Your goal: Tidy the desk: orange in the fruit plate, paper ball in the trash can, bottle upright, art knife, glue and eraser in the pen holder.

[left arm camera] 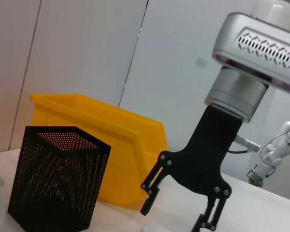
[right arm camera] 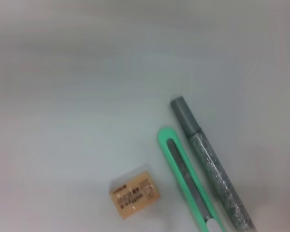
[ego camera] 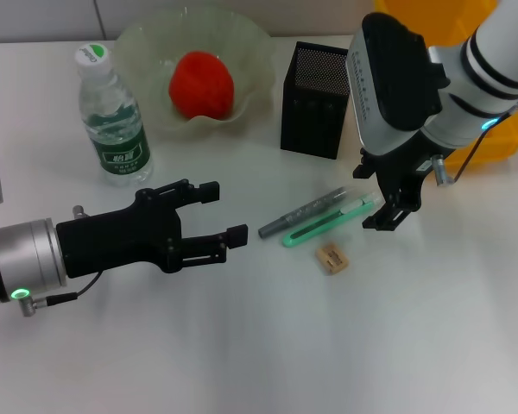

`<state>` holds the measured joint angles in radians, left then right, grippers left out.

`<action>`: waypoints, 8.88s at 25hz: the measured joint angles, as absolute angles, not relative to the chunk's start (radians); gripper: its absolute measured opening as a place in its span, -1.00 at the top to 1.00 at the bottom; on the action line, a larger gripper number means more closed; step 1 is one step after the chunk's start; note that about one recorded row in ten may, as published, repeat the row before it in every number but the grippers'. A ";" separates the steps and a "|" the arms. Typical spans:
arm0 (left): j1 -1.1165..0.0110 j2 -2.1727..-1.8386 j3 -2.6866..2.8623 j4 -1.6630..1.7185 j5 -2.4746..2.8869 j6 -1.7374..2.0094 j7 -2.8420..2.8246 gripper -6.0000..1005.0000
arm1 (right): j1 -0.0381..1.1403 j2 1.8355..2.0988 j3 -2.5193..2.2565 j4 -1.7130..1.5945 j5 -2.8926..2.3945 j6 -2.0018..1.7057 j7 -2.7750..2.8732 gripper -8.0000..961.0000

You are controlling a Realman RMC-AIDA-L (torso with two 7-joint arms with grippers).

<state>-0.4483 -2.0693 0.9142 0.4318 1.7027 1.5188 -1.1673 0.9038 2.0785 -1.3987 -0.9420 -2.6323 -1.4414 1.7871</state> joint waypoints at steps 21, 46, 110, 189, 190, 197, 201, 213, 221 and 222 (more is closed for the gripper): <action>-0.446 -2.071 0.914 0.429 1.693 1.506 -1.169 -0.71 | 0.897 2.081 -1.523 -0.852 -2.640 -1.272 1.743 0.02; -0.448 -2.069 0.911 0.429 1.670 1.505 -1.165 -0.71 | 0.920 2.082 -1.567 -0.816 -2.647 -1.281 1.730 0.36; -0.419 -2.055 0.838 0.453 1.666 1.498 -1.147 -0.71 | 0.639 2.086 -1.443 -1.648 -2.756 -1.614 1.781 0.61; -0.379 -2.069 0.771 0.361 1.615 1.459 -0.895 -0.71 | 0.356 2.088 -1.870 -1.119 -2.918 0.105 0.661 0.57; -0.379 -2.069 0.770 0.361 1.614 1.459 -0.894 -0.71 | 0.357 2.088 -1.871 -1.112 -2.918 0.113 0.655 0.57; -0.379 -2.069 0.770 0.362 1.612 1.457 -0.893 -0.71 | 0.352 2.090 -1.873 -1.105 -2.916 0.132 0.643 0.57; -0.379 -2.070 0.770 0.362 1.612 1.457 -0.893 -0.71 | 0.350 2.090 -1.875 -1.101 -2.916 0.147 0.643 0.52; -0.379 -2.071 0.770 0.362 1.612 1.458 -0.893 -0.71 | 0.345 2.090 -1.884 -1.107 -2.795 0.201 0.653 0.05; -0.377 -2.070 0.770 0.361 1.601 1.458 -0.901 -0.71 | 0.355 2.088 -1.934 -1.194 -2.433 0.288 0.827 0.05; -0.377 -2.070 0.770 0.360 1.600 1.463 -0.904 -0.71 | 0.359 2.087 -1.933 -1.206 -2.400 0.283 0.929 0.05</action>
<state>-0.3767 -2.0698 0.7701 0.3605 1.6003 1.4632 -0.9043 0.3591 2.0869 -1.9327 -1.2063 -2.4000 0.2833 0.9294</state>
